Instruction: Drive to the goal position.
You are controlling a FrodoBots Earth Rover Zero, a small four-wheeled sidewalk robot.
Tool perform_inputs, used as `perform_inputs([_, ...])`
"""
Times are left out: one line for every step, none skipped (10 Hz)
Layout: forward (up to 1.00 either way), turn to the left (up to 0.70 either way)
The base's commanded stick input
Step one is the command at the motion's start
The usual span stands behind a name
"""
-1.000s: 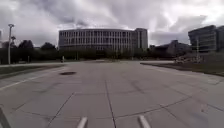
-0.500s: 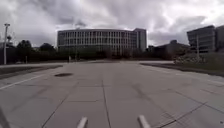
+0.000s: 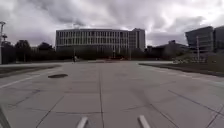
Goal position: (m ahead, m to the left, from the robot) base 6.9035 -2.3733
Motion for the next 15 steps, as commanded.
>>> perform_inputs([0.7,0.01])
perform_inputs([0.7,0.01])
perform_inputs([0.7,-0.13])
perform_inputs([0.7,-0.29])
perform_inputs([0.7,-0.34])
perform_inputs([0.7,-0.34])
perform_inputs([0.7,-0.34])
perform_inputs([0.7,-0.32])
perform_inputs([0.7,-0.1])
perform_inputs([0.7,0.01])
perform_inputs([0.7,0.01])
perform_inputs([0.7,0.01])
perform_inputs([0.7,0.01])
perform_inputs([0.7,0.01])
perform_inputs([0.7,0.01])
